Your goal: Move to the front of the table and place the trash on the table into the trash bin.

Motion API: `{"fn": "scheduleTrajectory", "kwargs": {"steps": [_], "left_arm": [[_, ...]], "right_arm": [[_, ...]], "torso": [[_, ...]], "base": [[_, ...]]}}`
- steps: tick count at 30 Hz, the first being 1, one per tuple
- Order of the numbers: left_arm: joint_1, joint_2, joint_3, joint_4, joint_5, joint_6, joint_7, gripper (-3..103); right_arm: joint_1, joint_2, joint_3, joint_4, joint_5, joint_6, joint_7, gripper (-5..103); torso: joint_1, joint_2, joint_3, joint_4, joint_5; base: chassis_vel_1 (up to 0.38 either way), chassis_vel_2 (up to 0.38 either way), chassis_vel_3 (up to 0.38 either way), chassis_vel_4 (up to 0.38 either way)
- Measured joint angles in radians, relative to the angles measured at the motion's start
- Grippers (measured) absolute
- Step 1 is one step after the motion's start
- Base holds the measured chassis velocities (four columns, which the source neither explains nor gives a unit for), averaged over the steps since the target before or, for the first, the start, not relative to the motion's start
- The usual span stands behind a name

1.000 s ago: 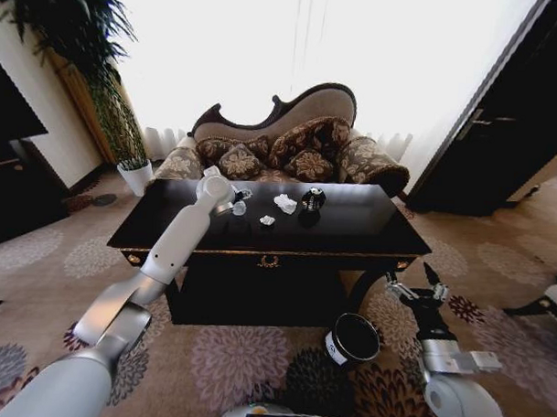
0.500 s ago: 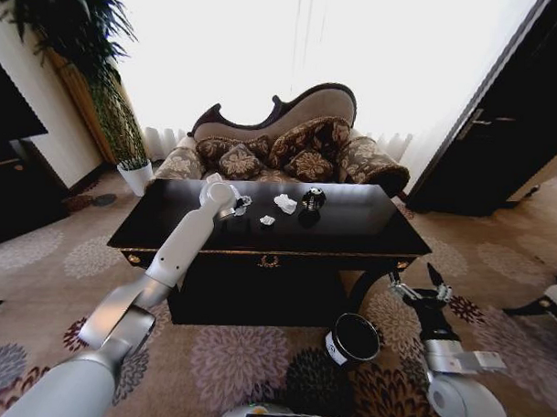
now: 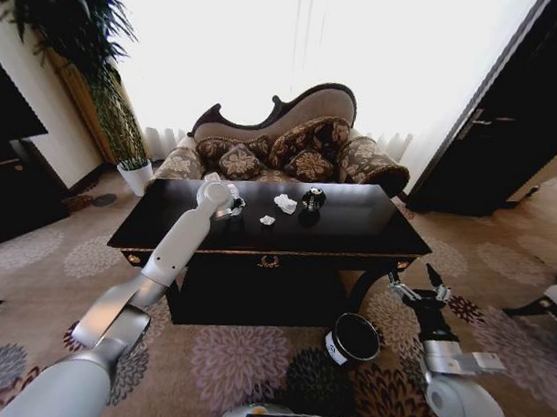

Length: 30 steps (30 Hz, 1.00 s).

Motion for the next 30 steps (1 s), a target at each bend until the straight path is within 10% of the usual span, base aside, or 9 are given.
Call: {"fn": "scheduleTrajectory", "kwargs": {"steps": [18, 30], "left_arm": [[0.102, 0.228, 0.020, -0.315, 0.008, 0.080, 0.005, 38], [0.295, 0.500, -0.083, -0.615, 0.173, 0.128, 0.199, 38]], "right_arm": [[0.001, -0.004, 0.001, 0.000, 0.009, -0.001, 0.002, 100], [0.001, 0.007, -0.002, 0.004, 0.009, 0.000, 0.003, 100]], "torso": [[0.000, 0.000, 0.000, 0.0000, -0.0001], [0.000, 0.000, 0.000, 0.0000, 0.0000]], "base": [[0.000, 0.000, 0.000, 0.000], [0.000, 0.000, 0.000, 0.000]]}}
